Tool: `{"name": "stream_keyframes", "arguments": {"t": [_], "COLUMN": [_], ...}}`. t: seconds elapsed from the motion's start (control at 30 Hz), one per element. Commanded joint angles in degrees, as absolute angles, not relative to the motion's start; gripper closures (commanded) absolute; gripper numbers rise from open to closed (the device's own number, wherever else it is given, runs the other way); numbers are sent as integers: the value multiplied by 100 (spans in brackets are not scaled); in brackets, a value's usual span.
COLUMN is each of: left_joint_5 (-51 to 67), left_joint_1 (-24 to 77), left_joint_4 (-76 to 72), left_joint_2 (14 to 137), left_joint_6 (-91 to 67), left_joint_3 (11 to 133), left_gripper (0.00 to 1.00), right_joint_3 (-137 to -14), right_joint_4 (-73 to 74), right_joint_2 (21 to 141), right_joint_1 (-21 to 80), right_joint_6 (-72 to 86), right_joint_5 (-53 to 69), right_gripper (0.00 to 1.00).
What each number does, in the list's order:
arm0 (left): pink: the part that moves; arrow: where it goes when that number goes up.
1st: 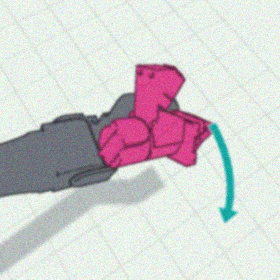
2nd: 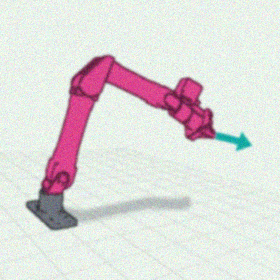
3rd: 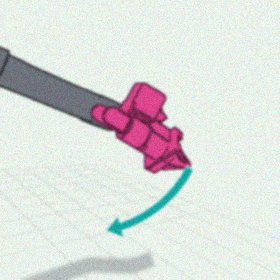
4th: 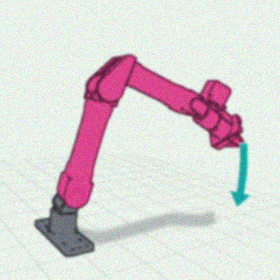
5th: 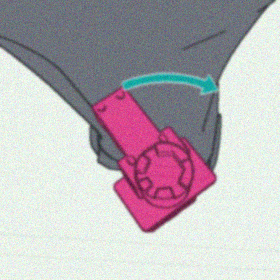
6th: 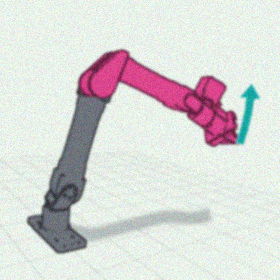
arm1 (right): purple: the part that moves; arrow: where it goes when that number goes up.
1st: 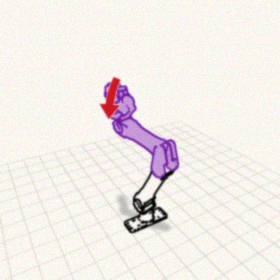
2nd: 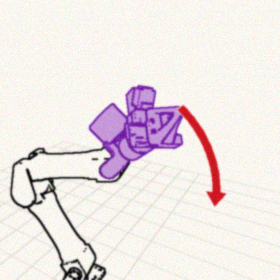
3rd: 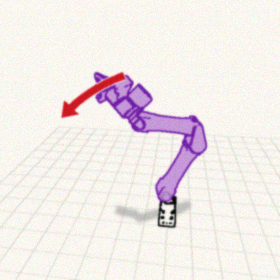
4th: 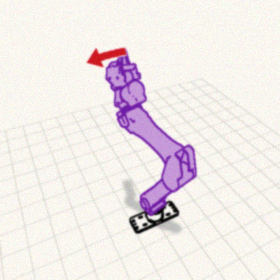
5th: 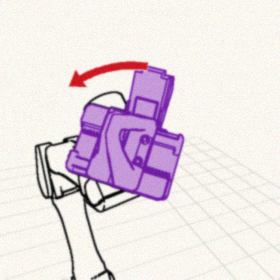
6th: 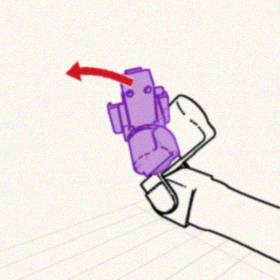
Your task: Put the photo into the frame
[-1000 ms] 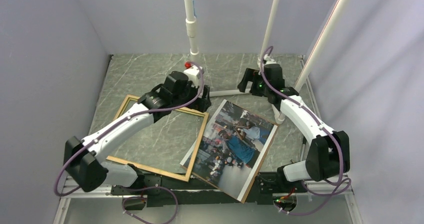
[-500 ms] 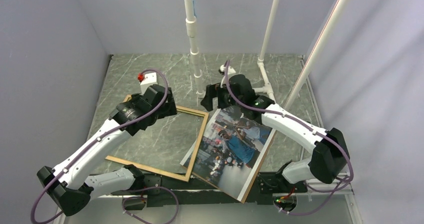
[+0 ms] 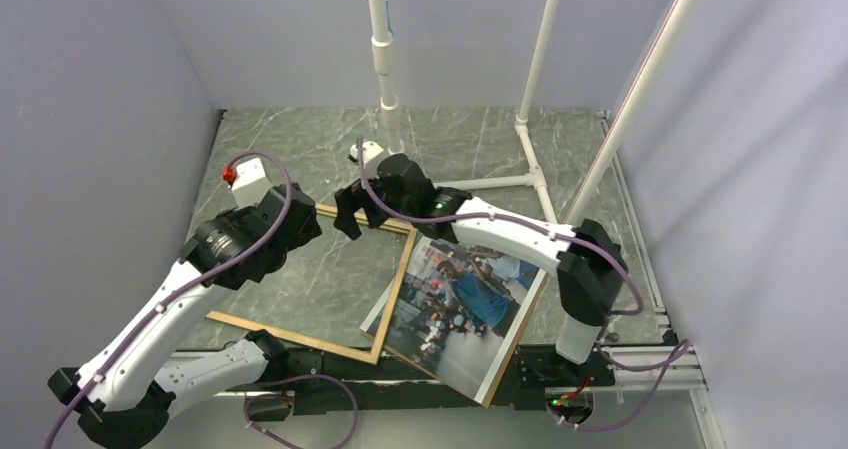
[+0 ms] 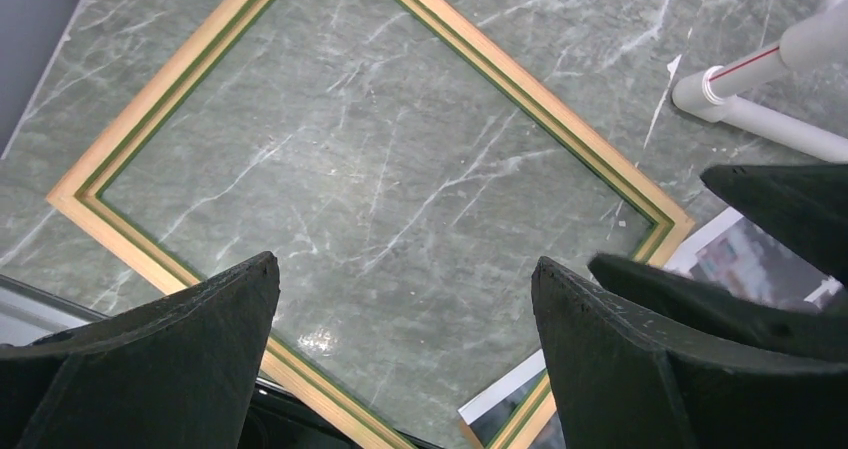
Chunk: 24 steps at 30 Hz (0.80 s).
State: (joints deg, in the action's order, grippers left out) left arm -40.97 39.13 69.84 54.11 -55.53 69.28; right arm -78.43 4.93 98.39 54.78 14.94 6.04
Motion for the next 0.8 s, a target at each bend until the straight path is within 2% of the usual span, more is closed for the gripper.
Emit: {"name": "stream_keyframes", "arguments": {"t": [0.0, 0.2, 0.5, 0.77], "left_joint_5": [-4442, -4509, -4167, -3984], "left_joint_1": [3900, 3894, 3897, 3894], "left_joint_4": [7325, 7250, 6381, 6173], "left_joint_2": [5099, 4588, 4237, 4383], "left_joint_6": [-5778, -5673, -4945, -4678], "left_joint_3": [7140, 7021, 6689, 6682], "left_gripper": [1, 1, 1, 1], "right_joint_3": [-8699, -9879, -11641, -11746], "right_joint_4": [402, 707, 1484, 1280], "right_joint_2": [10425, 11467, 12757, 12927], "right_joint_1": [5477, 5486, 5409, 4874], "right_joint_6": [1133, 779, 680, 1202], "right_joint_5": [916, 776, -943, -1185], "right_gripper": [0, 0, 0, 0]}}
